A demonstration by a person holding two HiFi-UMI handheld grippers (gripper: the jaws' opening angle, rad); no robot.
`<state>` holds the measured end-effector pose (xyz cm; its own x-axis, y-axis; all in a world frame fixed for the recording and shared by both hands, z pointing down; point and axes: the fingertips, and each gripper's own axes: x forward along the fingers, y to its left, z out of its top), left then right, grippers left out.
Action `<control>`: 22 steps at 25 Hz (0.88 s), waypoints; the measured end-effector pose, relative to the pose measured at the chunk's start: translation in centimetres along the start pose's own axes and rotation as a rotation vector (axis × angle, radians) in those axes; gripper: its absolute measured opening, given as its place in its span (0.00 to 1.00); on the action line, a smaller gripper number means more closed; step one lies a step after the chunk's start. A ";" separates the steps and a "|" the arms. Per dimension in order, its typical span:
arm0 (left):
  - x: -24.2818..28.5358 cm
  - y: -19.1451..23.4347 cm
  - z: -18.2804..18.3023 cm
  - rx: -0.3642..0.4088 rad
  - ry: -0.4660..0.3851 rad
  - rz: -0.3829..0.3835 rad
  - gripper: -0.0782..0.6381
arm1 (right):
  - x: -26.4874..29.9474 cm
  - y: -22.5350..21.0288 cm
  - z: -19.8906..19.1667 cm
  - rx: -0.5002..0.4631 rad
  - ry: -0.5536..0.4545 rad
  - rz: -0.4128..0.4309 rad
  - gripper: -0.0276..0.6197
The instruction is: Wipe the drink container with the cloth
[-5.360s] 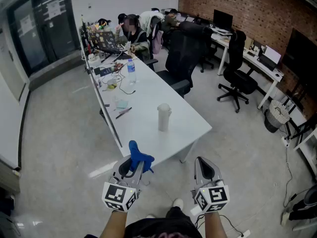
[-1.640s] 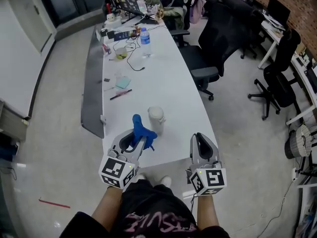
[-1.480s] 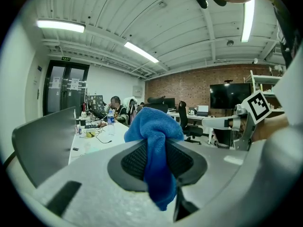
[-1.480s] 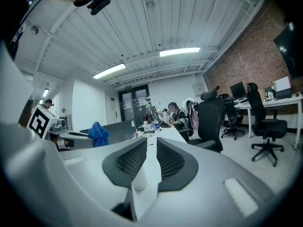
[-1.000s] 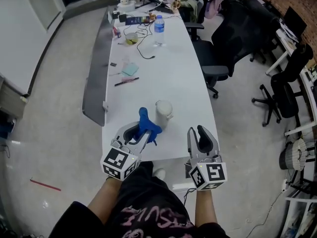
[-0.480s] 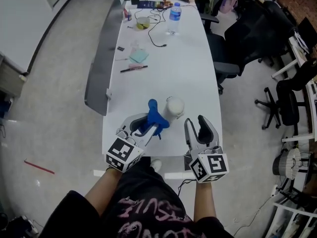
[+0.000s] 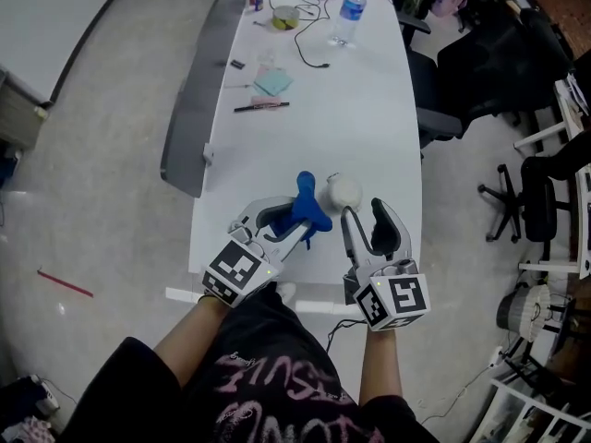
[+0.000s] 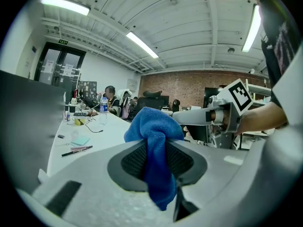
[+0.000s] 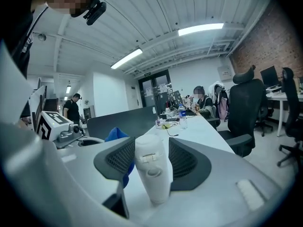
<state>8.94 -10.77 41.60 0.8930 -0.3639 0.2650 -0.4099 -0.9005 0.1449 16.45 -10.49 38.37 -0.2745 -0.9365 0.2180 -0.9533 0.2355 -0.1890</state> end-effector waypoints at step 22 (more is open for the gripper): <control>2.6 -0.5 -0.4 0.061 0.017 -0.116 0.25 | 1.1 0.8 -0.7 -0.030 0.064 0.099 0.36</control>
<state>11.35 -11.20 42.58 0.9302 -0.2531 0.2658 -0.2917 -0.9493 0.1169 15.30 -11.13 39.10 -0.3740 -0.8902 0.2603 -0.9243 0.3344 -0.1841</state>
